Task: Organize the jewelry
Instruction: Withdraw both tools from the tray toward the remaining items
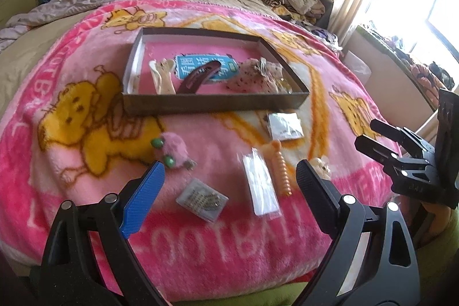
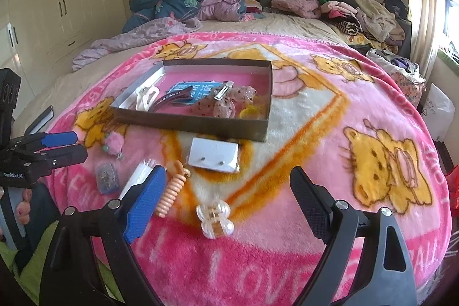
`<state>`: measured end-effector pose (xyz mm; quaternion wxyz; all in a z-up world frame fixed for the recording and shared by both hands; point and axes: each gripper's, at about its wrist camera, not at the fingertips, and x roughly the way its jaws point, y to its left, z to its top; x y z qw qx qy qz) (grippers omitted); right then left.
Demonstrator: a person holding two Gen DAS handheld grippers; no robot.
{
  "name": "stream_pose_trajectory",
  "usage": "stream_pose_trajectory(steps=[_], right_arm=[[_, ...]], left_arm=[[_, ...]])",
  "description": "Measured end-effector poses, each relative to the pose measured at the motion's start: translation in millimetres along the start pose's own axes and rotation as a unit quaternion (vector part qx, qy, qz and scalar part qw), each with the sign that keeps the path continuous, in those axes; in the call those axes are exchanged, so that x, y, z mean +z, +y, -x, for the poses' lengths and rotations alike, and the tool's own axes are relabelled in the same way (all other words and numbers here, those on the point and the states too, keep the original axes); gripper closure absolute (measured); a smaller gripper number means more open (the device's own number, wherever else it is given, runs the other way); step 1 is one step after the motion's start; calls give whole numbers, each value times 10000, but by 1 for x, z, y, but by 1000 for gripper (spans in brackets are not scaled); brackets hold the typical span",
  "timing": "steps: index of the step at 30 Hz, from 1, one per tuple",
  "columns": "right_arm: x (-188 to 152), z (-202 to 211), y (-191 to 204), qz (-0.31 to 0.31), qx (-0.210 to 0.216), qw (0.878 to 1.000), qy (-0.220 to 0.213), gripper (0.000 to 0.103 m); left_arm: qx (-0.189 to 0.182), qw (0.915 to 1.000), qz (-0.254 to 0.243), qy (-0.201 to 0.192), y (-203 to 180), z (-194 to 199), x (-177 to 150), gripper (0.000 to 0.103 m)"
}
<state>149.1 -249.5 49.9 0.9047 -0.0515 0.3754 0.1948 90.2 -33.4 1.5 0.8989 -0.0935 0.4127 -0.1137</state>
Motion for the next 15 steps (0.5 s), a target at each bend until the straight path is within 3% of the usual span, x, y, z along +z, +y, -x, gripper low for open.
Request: stream_pose_trajectory(steps=[9,15], right_arm=[[-19,2,-13,-84,-23,9999,86,18],[-29,0,-16,-20,-27,9999,143,18]], left_arm=[[-203,9992,-172,306,-20,-10,-18,19],[-423,9972,-200,583,-29,-19,-30,37]])
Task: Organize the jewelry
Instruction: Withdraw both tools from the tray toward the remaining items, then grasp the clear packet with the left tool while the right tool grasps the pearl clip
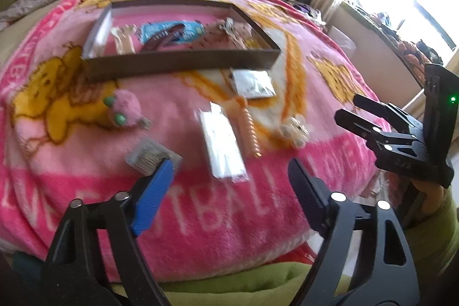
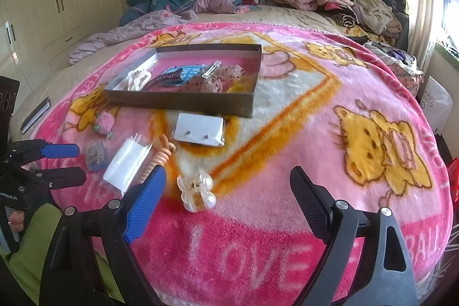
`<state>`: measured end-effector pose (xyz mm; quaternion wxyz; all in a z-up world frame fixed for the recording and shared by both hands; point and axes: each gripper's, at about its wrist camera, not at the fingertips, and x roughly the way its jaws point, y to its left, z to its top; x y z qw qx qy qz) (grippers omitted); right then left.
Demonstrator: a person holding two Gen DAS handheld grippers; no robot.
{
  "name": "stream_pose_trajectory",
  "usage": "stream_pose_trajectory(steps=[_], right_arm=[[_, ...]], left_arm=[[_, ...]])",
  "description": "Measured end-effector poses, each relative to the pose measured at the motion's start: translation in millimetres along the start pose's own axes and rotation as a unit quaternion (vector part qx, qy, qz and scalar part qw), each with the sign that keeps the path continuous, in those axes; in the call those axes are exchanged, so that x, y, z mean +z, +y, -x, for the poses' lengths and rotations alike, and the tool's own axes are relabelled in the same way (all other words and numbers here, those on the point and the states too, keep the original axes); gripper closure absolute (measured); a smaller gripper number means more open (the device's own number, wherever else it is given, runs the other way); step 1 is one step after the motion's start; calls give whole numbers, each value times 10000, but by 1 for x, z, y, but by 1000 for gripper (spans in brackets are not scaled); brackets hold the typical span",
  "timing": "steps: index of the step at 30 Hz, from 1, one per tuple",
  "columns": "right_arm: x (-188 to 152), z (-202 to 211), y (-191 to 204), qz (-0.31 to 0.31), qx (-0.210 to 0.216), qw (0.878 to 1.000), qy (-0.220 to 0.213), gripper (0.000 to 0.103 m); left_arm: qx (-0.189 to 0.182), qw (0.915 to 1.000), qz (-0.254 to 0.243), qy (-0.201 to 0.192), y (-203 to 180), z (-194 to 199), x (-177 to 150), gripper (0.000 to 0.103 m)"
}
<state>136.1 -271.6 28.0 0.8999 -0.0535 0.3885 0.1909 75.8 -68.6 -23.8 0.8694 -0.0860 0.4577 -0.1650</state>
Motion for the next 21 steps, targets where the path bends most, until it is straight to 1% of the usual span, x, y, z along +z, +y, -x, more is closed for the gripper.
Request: stream_pose_trajectory(steps=[2,4,6,8,14,18,21], right_arm=[[-3,-1,-1,44,8,10000,11,18],[-7,-2,-1,81,21,10000,29,18],[-10,-4,-2,92,47,9999,64,18],[-13,-7,-3,90,85,9999,94,18],[-20,-18,-2,169,255,9993,226,21],[-23,-31,2,250,406,9982,364,27],[-25,-43,7,321,511,9970,475,28]], left_arm=[[-74,9999,27,116,-2,-5,-4,43],[-118,9997,27,230,-5,-11,-7,54],[-185,9993,68,323,-7,-15,-10,57],[-183,9989,88,414,-8,-21,-11,57],[41,9984,192,526,-5,-37,-11,57],[150,9981,231,559,-3,-45,-8,57],[208,9980,253,550,-1,-49,-4,57]])
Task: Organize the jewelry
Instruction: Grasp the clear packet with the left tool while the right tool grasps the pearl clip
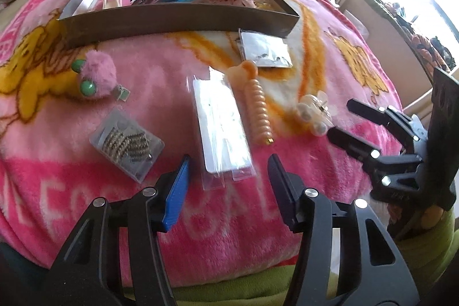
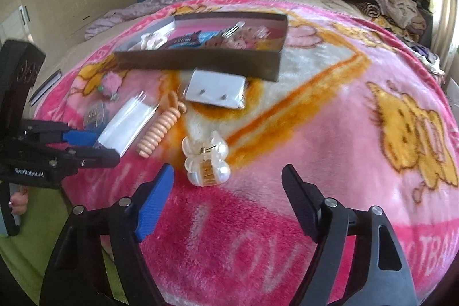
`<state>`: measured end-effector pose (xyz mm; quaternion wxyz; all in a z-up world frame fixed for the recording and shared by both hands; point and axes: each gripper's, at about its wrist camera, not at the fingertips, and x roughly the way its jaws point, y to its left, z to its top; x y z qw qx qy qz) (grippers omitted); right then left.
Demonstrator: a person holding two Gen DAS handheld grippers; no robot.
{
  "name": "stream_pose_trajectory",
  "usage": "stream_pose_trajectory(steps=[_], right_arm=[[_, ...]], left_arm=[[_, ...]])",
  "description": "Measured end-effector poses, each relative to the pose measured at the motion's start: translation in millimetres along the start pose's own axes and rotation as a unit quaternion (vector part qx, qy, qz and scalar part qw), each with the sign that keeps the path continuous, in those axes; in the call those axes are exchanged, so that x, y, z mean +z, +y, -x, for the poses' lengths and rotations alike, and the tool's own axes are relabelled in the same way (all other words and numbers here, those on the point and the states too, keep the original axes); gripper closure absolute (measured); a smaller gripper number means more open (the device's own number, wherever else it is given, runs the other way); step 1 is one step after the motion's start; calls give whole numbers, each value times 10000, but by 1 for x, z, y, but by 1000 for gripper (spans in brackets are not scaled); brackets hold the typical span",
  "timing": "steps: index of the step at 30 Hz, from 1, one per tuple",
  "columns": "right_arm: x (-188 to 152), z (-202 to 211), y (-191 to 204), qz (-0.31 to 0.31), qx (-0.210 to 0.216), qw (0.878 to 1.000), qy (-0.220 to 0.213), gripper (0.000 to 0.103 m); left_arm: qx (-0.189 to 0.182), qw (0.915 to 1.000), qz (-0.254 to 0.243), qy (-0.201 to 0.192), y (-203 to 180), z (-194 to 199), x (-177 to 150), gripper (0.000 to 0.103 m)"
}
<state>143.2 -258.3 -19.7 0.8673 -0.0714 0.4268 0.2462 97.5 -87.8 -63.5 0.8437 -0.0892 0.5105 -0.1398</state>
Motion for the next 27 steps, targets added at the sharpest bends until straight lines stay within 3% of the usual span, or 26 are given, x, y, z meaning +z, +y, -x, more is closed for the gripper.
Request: stream_pose_trajectory(steps=[2,4,9,11,12,17,27], right_arm=[[1,-8,2,30,90,10000,26,31],[2,-15,4,68,157,9998,82,44],[7,-29,6,125,227,9996,115,54],[8,-31,5,129,278,9995,116,65],[8,-31,4,128,306,9994,111,66],[7,-28,0,72,341,9994,62,66],[13,-14,-12,-131,138,9998,-83,66]], left_arm=[[44,10000,1,-25,-1,-2,3,57],[86,10000,-10,-35,-1,-4,6,57],[139,9999,0,-30,0,-10,12,63],[168,9999,3,-24,0,-13,15,68],[202,9998,-41,-25,-1,-14,16,73],[269,9993,-265,-72,-8,-16,19,74],[-8,9991,-287,-309,-10,0,24,76]])
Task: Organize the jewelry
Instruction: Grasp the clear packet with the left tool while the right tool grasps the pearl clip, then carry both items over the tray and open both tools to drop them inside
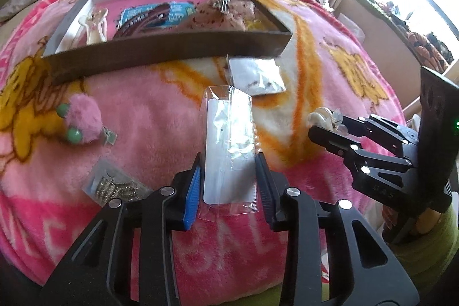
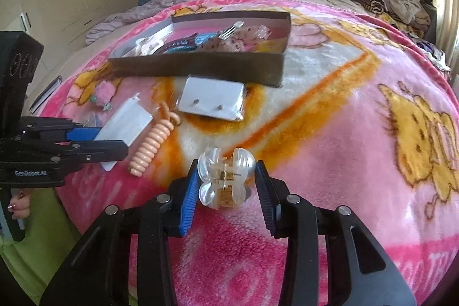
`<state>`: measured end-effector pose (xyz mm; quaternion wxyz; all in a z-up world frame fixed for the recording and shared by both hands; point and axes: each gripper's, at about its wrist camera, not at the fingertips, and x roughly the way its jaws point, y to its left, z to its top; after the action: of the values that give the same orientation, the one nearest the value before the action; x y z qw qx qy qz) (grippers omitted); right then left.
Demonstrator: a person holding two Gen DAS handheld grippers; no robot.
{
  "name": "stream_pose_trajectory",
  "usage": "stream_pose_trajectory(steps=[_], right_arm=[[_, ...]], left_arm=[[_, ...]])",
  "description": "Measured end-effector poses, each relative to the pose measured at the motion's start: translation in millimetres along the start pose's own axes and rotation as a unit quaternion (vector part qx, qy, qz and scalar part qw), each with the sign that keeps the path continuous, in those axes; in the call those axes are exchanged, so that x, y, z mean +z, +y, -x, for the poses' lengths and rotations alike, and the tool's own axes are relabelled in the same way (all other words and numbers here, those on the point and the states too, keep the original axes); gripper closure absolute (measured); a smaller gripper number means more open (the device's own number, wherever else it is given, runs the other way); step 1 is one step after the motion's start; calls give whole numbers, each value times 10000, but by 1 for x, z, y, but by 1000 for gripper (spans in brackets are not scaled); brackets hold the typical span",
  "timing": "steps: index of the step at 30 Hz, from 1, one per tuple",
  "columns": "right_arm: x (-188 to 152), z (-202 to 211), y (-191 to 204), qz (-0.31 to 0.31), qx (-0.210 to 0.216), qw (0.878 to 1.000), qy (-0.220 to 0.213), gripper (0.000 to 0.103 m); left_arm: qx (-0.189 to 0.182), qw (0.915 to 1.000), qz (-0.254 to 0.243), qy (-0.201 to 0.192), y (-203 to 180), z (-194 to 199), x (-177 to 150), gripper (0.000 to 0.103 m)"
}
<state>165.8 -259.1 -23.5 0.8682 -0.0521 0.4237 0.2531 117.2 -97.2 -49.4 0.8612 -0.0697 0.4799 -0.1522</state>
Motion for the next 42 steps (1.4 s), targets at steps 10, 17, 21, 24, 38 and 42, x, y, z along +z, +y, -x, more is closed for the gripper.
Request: stream_pose_trajectory(steps=[10,17,21,24,38,42], right_arm=[[20,8,9,64,-52,9999,-143,66],[38,4,26,214,-12,9996,-192,66],[51,-2,35,273,29,9994,-230,66],[60,-6,40,320,60,9991,-258,66],[100,-26,48,347,145,9984,-429,66],[112,-29,43,305,98,9983,-492,66]], left_arm=[[-86,9993,93,-349,11,23,18,76],[-28,9981,321,-519,36,37,25,76],[8,9973,462,-578,50,40,28,76],[39,9965,550,-631,60,42,32,76],[131,9937,765,-808,92,45,55,76],[133,9932,759,-872,95,45,70,76]])
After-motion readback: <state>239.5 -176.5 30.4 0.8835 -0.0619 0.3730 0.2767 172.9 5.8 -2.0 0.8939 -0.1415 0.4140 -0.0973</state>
